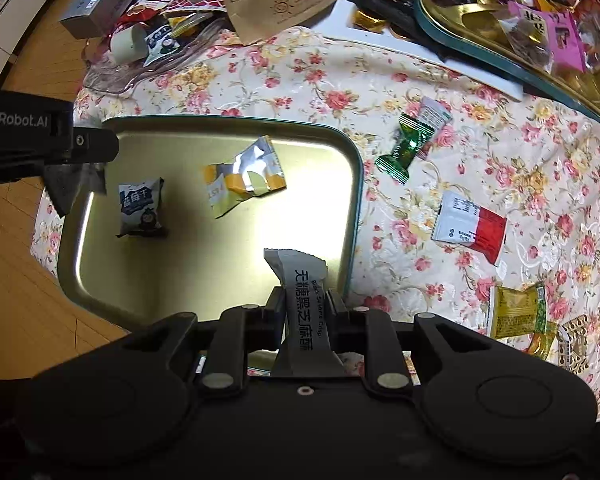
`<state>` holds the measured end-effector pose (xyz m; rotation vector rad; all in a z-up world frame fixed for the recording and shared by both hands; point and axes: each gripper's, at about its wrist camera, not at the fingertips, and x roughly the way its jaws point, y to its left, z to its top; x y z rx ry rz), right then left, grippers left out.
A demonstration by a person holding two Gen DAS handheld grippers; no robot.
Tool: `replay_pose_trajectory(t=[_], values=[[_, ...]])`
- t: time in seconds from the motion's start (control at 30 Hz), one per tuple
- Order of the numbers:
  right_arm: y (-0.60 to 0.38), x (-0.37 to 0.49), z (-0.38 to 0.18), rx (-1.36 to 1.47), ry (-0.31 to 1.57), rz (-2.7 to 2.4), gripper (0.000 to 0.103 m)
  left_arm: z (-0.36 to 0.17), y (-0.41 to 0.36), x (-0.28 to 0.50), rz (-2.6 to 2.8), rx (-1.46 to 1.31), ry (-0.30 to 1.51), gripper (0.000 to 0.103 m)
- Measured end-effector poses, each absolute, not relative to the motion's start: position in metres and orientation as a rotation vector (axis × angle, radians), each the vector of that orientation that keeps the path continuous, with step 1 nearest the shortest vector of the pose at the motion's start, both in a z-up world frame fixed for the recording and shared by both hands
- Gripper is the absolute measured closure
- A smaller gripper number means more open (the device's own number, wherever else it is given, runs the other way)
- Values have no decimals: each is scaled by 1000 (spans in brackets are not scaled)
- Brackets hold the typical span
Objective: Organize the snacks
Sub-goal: 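Carry both packets over the gold tray and open both grippers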
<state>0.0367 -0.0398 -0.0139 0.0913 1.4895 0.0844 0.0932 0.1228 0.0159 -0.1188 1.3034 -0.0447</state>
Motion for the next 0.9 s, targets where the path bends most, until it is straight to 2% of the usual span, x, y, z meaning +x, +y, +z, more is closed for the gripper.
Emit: replay_pose_trajectory(t=[0.2, 0.9], values=[[-34, 38, -9, 96, 1479, 100, 81, 18, 133, 94, -67, -178, 1314, 54], [-42, 40, -5, 170, 1505, 82, 78, 2, 115, 95, -76, -127, 1407, 54]])
